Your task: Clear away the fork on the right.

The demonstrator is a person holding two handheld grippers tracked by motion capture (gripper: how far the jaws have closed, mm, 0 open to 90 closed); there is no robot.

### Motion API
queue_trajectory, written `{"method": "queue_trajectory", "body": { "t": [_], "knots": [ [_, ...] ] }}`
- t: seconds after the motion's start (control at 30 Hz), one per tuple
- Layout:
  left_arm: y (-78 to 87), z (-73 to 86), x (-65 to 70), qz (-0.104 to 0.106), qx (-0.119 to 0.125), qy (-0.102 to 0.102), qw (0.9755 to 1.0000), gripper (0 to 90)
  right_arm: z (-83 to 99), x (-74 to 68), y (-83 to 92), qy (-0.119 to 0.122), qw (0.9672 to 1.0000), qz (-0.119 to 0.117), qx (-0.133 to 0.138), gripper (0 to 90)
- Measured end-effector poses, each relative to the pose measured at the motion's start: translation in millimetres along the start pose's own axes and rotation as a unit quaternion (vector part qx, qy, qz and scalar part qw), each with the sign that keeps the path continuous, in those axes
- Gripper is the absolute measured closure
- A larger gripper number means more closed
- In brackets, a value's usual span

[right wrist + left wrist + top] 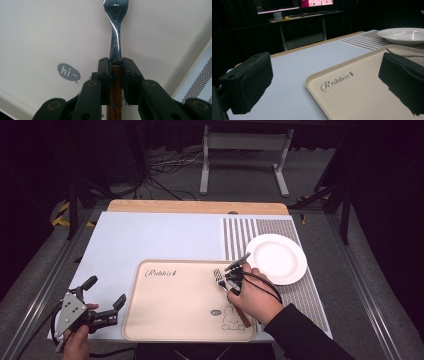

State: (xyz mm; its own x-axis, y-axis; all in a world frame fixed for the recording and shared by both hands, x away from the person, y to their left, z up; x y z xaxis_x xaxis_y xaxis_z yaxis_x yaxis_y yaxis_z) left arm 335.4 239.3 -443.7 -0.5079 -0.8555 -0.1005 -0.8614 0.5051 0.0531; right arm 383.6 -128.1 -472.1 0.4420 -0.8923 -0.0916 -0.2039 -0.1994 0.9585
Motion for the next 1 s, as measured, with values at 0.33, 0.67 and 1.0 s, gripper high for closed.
{"method": "queue_trajectory", "body": {
  "t": [0.33, 0.67, 1.0],
  "knots": [
    [-0.2, 0.0, 0.0, -0.001, 0.001, 0.002, 1.0, 0.0, 0.4, 1.2, -7.2, -0.004, 0.9999, -0.001, -0.009, 78.3],
    [0.5, -0.3, -0.6, -0.002, 0.001, 0.002, 1.0, 0.0, 0.3, 0.6, -10.9, -0.008, 0.9998, -0.011, -0.015, 78.1],
    [0.6, -0.5, -0.8, -0.002, 0.001, 0.001, 1.0, 0.0, 0.5, 0.6, -10.7, -0.006, 0.9997, -0.017, -0.017, 76.6]
  ]
}}
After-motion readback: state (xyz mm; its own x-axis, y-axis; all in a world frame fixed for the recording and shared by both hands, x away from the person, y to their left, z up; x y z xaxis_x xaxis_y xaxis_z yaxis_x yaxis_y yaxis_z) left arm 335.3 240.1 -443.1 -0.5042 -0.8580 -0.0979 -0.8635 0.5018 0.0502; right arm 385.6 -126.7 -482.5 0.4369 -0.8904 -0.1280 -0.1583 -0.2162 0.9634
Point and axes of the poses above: each handheld gripper's, and its own axes: y roughly backward along the jaws, z roughly out of its underside, x roughly to its right, the point moved 7 cm from there along -y, roughly forward along the jaws, and after that the axes turned 3 degrees about x, right-handed, at the moved point
